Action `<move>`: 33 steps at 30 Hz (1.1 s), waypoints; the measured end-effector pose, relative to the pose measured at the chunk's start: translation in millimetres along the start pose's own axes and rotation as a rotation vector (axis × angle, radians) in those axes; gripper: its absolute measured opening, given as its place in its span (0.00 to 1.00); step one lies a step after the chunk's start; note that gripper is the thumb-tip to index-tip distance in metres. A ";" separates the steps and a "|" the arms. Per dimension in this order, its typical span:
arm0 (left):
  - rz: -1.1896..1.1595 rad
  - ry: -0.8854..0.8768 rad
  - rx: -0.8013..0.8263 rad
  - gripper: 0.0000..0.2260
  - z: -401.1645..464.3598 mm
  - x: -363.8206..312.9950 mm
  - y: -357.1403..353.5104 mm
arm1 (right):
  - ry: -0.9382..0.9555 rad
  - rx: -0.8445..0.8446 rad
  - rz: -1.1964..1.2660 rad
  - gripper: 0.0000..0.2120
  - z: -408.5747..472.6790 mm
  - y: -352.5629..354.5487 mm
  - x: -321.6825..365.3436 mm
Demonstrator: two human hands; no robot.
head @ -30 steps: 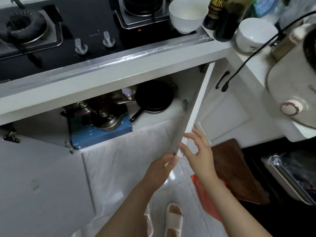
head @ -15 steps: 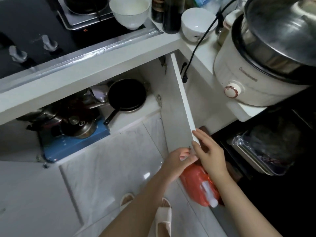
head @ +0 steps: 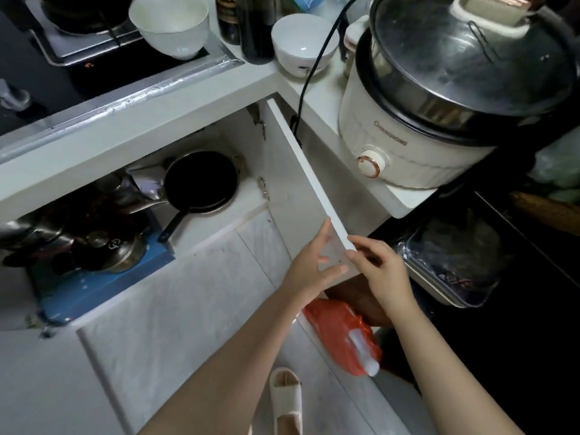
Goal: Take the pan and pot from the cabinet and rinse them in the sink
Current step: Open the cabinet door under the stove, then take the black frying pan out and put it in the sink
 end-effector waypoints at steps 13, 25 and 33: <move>0.062 0.034 0.037 0.31 36.2 -17.5 -10.0 | 0.264 -0.370 -0.625 0.12 1.9 17.5 12.1; -0.022 0.396 -0.299 0.18 -55.9 101.6 110.7 | 0.181 0.374 -0.497 0.18 -28.5 -150.1 -0.1; -0.053 0.542 -0.484 0.18 -143.4 184.4 201.1 | 0.233 0.656 -0.649 0.22 -51.9 -287.9 2.9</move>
Point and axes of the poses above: each hand's wrist, its own z-axis towards the middle knuckle, its own y-axis out of the back of the hand, x = y × z, the point moved 5 cm from there along z, towards the middle knuckle, and after that the axes turned 2 degrees about z, right-handed, at the moved point
